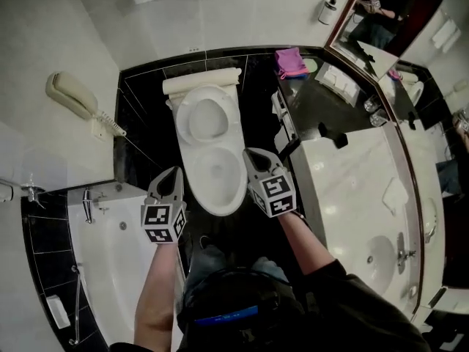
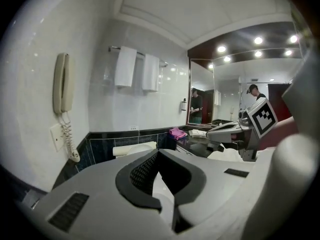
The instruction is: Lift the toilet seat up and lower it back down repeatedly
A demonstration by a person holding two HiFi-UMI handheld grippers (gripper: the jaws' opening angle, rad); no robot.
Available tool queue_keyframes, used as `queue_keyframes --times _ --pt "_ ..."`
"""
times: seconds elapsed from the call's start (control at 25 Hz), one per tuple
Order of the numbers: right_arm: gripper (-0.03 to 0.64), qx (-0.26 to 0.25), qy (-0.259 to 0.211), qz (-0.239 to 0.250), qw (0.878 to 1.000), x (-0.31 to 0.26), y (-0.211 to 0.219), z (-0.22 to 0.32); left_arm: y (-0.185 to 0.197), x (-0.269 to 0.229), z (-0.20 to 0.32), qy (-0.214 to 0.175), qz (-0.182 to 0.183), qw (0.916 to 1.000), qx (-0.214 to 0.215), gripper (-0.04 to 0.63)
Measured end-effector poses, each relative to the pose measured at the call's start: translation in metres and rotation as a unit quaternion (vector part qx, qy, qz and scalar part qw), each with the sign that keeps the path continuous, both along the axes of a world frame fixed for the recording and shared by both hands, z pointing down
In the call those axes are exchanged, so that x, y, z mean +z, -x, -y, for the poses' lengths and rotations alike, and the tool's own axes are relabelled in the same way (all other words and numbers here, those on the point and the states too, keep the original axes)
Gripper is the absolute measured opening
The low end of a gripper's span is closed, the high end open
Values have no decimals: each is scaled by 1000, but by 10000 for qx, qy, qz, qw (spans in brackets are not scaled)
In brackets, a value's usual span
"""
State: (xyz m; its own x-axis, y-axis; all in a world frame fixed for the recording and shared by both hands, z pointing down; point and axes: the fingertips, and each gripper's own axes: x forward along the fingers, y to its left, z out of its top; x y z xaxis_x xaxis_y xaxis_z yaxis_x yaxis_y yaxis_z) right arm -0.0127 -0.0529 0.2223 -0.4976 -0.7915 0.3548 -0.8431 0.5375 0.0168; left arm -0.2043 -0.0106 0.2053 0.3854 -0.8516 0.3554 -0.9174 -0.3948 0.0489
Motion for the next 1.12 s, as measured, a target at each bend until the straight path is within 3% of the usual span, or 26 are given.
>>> queue_keyframes --times 0.16,0.52,0.84,1.12 --pt "17 -308 6 4 9995 1 -11 -33 -12 -3 -42 -26 -58 9994 -327 -15" --pt "17 -445 106 40 9989 10 -48 -101 -55 1 -115 29 -151 9992 -356 -15" --pt "17 -328 124 70 9994 4 -69 -123 -66 -1 -128 -59 -170 9990 -420 -15" --pt "17 -288 97 -72 9995 13 -67 -111 -69 3 -112 -34 -156 9994 -303 -15"
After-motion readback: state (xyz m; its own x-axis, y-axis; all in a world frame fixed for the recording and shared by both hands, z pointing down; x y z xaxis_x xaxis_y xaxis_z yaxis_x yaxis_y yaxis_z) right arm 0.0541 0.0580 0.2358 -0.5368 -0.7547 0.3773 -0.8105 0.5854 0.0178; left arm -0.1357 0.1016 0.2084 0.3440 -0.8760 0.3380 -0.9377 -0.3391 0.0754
